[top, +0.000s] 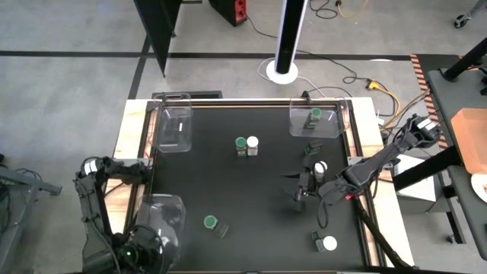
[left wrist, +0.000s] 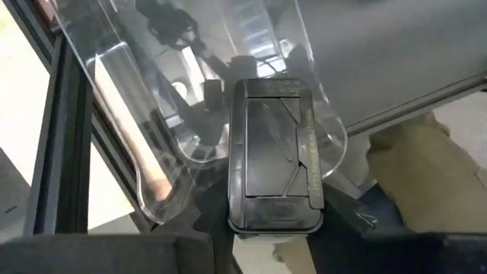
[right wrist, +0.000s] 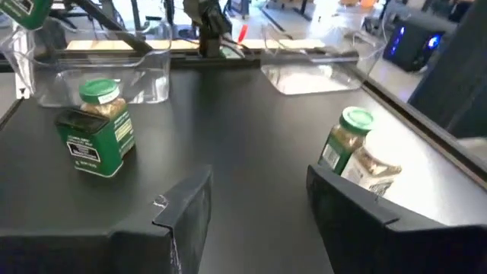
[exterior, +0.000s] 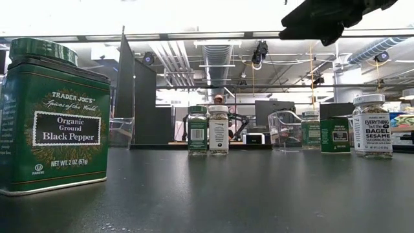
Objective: Sort spices by type
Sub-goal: Put the top left black seasoning can into the bottom transparent bin
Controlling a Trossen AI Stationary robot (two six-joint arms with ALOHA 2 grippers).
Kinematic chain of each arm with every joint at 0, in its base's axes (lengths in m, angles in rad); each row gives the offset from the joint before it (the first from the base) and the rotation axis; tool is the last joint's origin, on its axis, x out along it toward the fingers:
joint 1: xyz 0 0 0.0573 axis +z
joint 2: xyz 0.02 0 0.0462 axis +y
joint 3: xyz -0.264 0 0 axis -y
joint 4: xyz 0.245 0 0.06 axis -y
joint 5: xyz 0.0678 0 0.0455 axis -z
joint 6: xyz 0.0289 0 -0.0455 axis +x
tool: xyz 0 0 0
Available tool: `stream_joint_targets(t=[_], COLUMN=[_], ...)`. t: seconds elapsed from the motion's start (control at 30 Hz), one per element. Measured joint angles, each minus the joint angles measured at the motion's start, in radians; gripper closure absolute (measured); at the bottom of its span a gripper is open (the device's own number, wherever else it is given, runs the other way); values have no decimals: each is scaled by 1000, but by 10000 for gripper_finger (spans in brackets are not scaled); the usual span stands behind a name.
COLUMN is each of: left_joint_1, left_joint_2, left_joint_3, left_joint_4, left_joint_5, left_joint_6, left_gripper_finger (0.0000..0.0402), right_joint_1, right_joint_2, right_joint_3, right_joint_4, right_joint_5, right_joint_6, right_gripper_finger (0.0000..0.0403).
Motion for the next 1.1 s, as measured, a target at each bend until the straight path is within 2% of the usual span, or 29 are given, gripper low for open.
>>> stream_joint_targets(t=[0.27,0.47,0.6,0.97,1.1], left_joint_1=[0,1,5,27,33], left_joint_2=[-4,-8,-15,-21,-20], left_joint_3=[-71,-181,-266,-441,-482], left_joint_4=[2,0,0,0,0], left_joint_5=[1,-5,-88,-112,-157], left_joint_6=[7,-11,-22,-26,-30], left_gripper_finger=[288,288,287,286,286], right_joint_1=[5,8,9,9,9], right_joint_2=[39,56,57,57,57], right_joint_3=[2,2,3,3,3], right_joint_4=[-2,1,0,8,8], right_joint_5=[-2,-1,-1,-1,-1], right_joint_6=[86,106,107,102,99], right_gripper_finger=[200,200,200,200,200])
